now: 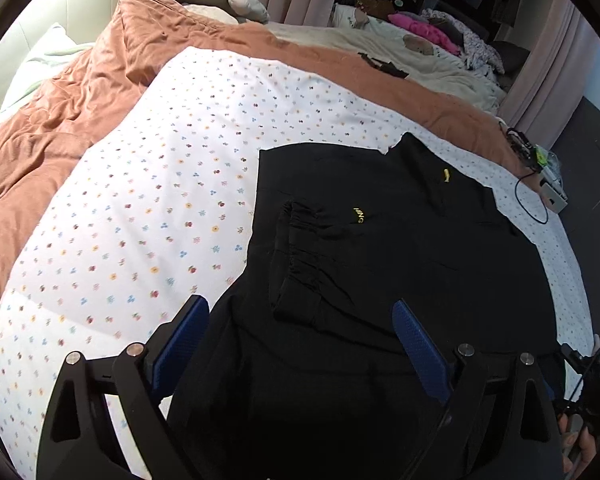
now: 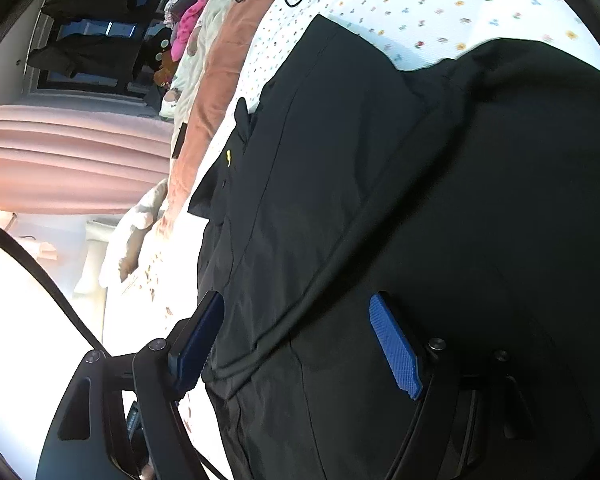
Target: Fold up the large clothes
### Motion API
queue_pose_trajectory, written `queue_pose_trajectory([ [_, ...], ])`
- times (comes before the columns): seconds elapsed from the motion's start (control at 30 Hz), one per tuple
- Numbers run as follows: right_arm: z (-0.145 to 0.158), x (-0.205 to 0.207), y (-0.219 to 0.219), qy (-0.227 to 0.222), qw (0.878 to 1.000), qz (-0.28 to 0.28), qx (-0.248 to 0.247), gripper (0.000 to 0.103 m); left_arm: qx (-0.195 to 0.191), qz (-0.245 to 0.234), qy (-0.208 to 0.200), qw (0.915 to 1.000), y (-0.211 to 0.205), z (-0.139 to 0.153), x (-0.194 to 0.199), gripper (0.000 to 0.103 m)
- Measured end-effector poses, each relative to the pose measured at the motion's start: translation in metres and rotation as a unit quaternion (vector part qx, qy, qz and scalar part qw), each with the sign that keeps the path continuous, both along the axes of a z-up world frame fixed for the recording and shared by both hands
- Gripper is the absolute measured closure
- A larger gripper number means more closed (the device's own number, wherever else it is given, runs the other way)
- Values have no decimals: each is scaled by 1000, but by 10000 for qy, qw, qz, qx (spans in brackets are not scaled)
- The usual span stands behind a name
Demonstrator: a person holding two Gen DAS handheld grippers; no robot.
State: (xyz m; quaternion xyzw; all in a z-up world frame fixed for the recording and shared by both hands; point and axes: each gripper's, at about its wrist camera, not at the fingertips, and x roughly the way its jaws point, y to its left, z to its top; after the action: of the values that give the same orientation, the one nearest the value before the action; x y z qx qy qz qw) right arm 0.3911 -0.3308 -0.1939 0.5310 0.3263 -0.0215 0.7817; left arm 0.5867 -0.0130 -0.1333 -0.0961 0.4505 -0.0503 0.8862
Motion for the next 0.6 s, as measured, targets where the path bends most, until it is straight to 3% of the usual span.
queue_pose_trajectory([
  [0.2, 12, -33, -2, -277, 9995, -137, -71, 29, -224, -9, -181, 9996, 19, 25, -47, 8],
  [0.37, 13, -55, 12, -321, 9993, 74, -197, 29, -382, 10, -270, 9989, 34, 39, -91, 8],
  [0.6, 31, -119, 6, -622, 9956, -23, -704, 29, -411, 78, -415, 9983, 58, 50, -152, 8],
])
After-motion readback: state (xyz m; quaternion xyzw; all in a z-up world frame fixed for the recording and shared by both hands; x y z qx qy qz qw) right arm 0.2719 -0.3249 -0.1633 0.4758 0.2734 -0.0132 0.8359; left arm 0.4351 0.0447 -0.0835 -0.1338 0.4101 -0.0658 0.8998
